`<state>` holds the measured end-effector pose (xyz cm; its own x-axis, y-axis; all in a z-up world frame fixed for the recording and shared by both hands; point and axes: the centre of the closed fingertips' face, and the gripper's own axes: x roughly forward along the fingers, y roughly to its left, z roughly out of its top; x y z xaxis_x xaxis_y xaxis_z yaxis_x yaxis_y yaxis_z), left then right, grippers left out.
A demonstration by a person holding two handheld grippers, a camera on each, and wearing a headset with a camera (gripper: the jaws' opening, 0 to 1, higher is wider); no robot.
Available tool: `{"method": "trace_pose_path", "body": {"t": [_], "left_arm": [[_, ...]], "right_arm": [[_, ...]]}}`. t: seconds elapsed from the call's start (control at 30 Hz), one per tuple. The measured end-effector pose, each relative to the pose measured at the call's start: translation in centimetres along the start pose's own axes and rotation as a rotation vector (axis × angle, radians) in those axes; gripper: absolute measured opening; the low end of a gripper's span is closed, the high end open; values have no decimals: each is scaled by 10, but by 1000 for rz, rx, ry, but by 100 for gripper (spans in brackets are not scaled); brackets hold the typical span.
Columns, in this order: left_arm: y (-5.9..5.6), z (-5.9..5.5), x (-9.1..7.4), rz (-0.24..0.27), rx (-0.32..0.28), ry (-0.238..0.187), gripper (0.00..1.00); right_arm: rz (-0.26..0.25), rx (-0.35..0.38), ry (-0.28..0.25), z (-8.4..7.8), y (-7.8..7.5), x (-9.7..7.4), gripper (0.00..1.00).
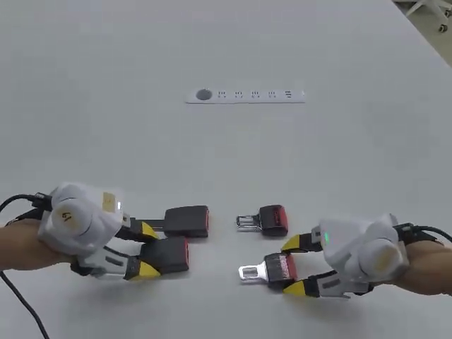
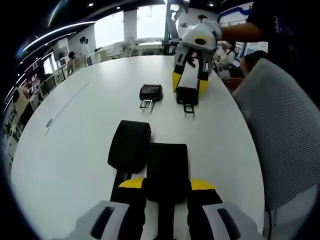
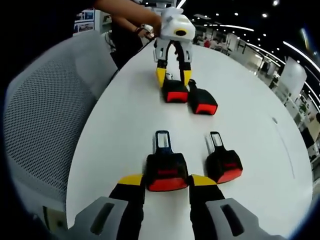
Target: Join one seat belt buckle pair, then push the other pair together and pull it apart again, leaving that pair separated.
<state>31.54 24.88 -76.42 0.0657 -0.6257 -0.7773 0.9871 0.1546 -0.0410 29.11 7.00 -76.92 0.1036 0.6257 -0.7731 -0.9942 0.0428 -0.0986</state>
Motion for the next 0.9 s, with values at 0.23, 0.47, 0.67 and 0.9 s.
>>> {"method": "trace_pose_path", "body": {"t": [0.23,0.47,0.67,0.9], "left_arm": [[-1,0,1,-29,32,22,32],[-2,0,1,-37,33,23,32],[-3,0,1,-49,41,33,32],[-1,-3,1,-53,44,35,32]], "right_arm": [[-1,7,5,0,-1,0,31],[-5,8,8,3,-3,2,31],[-5,14,6,8,-6,6,31],[-15,34,-9,16,-12,13,31]]}}
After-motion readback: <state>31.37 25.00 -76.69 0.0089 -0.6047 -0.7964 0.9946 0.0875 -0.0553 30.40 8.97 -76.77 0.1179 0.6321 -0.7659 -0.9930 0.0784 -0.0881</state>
